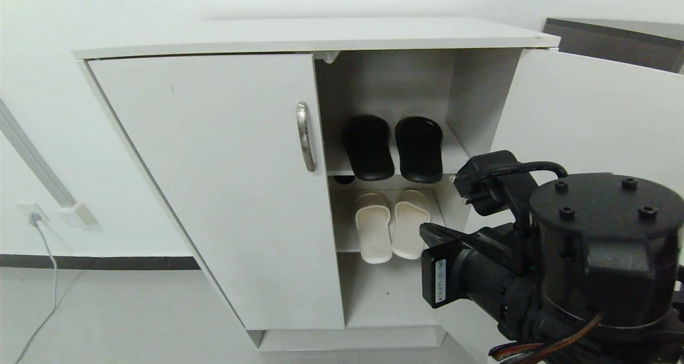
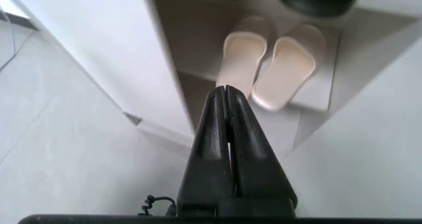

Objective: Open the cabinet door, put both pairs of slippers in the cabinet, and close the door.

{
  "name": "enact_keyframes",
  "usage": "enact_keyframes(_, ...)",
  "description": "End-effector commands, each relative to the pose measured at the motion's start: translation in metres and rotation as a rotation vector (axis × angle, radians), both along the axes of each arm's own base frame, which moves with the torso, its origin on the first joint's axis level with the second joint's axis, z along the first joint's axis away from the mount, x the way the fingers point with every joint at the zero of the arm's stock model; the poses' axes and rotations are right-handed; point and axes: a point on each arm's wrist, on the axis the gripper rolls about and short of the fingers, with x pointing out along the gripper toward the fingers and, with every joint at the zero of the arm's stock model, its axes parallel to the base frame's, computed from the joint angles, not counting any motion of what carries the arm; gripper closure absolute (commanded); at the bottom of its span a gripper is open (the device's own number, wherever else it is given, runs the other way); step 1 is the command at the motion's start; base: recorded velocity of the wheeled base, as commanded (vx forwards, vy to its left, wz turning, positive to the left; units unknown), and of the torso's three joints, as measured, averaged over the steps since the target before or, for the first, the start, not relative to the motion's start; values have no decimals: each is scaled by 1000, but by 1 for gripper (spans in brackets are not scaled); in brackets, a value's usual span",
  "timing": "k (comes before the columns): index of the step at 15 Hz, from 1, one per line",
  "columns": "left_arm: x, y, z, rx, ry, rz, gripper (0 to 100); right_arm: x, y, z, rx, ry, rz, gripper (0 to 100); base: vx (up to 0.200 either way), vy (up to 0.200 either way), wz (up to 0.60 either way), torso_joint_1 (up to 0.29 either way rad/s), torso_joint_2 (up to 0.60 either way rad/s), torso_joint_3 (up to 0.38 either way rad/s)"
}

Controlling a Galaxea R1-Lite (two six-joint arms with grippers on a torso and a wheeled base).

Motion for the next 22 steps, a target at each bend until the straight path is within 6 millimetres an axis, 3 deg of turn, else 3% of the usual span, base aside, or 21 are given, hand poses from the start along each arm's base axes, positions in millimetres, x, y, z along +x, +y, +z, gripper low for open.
enact_keyframes(1, 0, 0, 0, 0, 1, 0, 100, 1, 2, -3, -8, 4, 1, 100, -200, 0, 0, 2, 7, -2)
enact_keyframes(8, 0, 0, 0, 0, 1, 0, 100, 7, -4, -8, -21, 5, -25, 100, -200, 0, 0, 1, 1, 2)
enact_keyframes(22, 0, 0, 0, 0, 1, 0, 100, 12, -2, -18, -43, 0, -30, 100, 0, 0, 0, 0, 0, 0)
